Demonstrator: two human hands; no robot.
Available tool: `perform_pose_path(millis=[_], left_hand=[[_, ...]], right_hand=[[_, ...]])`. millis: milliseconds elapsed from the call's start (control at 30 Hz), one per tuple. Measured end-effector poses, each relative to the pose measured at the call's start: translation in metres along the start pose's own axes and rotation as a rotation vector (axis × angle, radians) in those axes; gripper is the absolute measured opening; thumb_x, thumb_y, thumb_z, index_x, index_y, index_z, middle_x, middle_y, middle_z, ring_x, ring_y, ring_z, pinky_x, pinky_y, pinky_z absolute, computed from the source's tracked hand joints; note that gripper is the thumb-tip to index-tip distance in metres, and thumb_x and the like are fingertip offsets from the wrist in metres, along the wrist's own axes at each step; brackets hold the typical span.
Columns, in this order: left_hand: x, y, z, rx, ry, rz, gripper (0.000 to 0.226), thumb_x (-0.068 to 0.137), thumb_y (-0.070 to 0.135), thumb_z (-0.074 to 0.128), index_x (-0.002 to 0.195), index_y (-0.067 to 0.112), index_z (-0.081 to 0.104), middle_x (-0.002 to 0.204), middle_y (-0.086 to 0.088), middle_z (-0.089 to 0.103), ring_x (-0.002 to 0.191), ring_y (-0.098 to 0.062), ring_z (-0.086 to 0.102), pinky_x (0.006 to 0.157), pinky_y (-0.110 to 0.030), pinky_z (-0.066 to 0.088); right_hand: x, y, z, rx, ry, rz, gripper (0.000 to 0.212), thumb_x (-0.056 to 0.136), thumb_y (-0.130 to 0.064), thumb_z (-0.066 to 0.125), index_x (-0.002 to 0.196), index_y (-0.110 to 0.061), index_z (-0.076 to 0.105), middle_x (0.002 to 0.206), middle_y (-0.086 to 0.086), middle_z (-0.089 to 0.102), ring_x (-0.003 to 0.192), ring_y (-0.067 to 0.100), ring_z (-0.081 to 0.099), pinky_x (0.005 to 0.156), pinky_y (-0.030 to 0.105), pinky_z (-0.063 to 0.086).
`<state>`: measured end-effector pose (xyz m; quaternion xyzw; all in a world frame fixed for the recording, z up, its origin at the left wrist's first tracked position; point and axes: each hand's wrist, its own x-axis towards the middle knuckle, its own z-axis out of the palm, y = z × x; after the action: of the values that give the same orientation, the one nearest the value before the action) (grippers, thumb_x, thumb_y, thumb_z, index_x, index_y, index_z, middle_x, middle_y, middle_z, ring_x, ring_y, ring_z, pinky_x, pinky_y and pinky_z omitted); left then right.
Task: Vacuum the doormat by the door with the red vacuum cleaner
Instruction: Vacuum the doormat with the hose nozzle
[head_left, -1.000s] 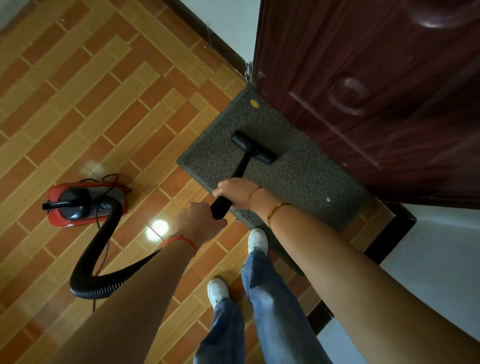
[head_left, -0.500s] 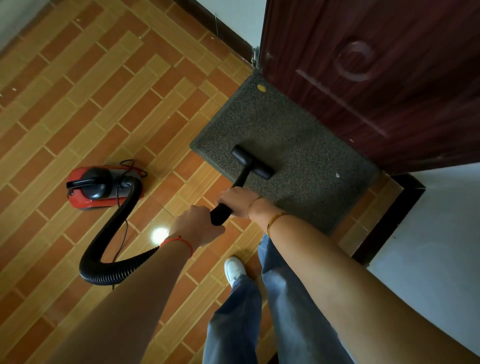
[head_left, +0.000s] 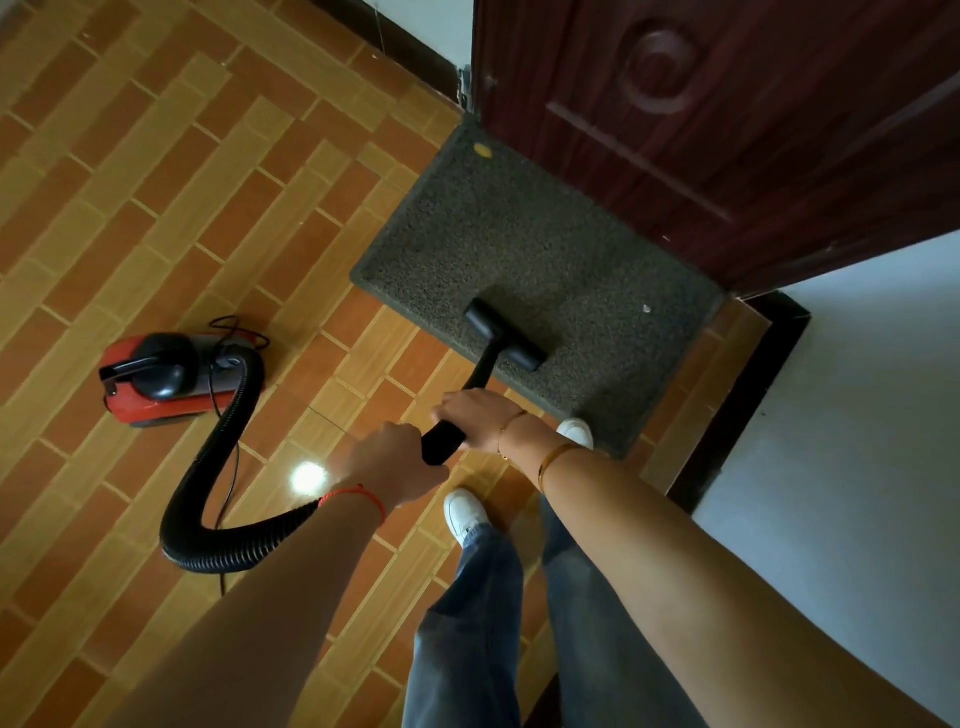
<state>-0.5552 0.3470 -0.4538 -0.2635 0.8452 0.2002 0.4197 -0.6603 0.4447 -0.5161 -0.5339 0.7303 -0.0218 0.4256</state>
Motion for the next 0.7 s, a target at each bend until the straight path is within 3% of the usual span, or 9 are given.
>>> perform_pose_path(millis=[400, 533, 700], left_hand=[[0.030, 0.070, -0.015, 0.002, 0.041, 0.024, 0.023, 0.080, 0.040, 0.059, 0.078, 0.017, 0.057, 0.065, 0.003, 0.054, 0.051, -0.011, 0.051, 0.041, -0.022, 0.033], [0.046, 0.111, -0.028, -0.020, 0.043, 0.055, 0.022, 0.080, 0.038, 0.058, 0.079, 0.016, 0.056, 0.064, 0.003, 0.054, 0.051, -0.013, 0.052, 0.041, -0.022, 0.033], [0.069, 0.161, -0.051, -0.041, 0.062, 0.068, 0.019, 0.079, 0.034, 0.058, 0.078, 0.015, 0.058, 0.064, 0.001, 0.055, 0.054, -0.016, 0.056, 0.044, -0.023, 0.038]], right_hand=[[-0.017, 0.069, -0.018, 0.024, 0.062, 0.105, 0.011, 0.090, -0.006, 0.054, 0.088, -0.016, 0.050, 0.101, 0.006, 0.058, 0.087, 0.023, 0.063, 0.065, 0.033, 0.048], [-0.027, 0.111, -0.035, 0.026, 0.070, 0.151, 0.008, 0.089, -0.006, 0.055, 0.096, -0.010, 0.055, 0.103, 0.008, 0.061, 0.090, 0.025, 0.066, 0.069, 0.037, 0.055], [-0.043, 0.161, -0.065, 0.028, 0.075, 0.191, 0.011, 0.090, -0.008, 0.057, 0.099, -0.009, 0.051, 0.106, 0.010, 0.061, 0.092, 0.027, 0.064, 0.063, 0.032, 0.041]])
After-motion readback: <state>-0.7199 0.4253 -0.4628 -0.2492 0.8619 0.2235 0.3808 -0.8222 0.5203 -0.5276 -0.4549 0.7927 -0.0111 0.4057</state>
